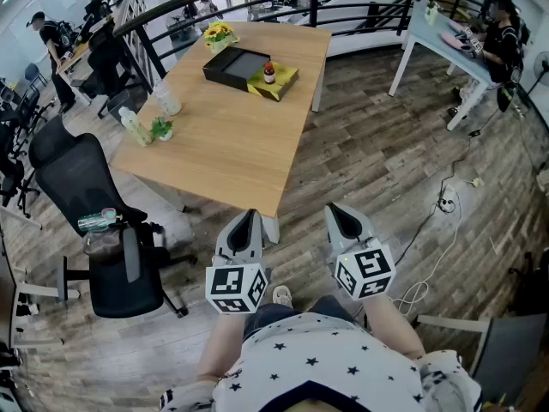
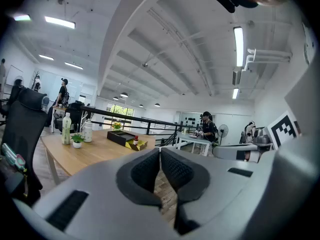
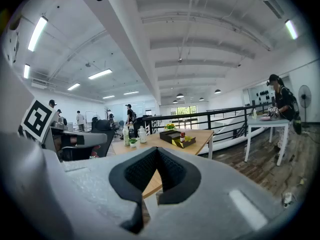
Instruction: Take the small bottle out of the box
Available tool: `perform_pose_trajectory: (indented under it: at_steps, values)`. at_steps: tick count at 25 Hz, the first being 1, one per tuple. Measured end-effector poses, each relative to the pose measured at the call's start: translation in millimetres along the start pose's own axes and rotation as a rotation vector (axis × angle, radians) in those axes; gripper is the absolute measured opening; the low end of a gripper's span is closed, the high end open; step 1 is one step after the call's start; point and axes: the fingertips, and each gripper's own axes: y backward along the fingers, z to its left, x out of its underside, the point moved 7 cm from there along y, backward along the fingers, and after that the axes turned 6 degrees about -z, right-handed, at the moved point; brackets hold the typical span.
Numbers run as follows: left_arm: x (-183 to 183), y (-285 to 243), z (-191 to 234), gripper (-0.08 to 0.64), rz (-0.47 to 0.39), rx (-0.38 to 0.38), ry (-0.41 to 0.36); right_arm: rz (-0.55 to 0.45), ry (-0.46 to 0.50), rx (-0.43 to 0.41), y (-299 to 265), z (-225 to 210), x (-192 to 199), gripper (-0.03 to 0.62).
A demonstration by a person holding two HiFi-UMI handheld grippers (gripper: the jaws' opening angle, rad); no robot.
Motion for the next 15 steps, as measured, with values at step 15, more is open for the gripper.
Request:
perform_pose_trajectory:
  at_steps: [15]
  values:
    - [6, 58, -31, 0.003, 0.0, -0.003, -0.022, -0.031, -0.01, -0.036, 63, 34, 5, 0.006]
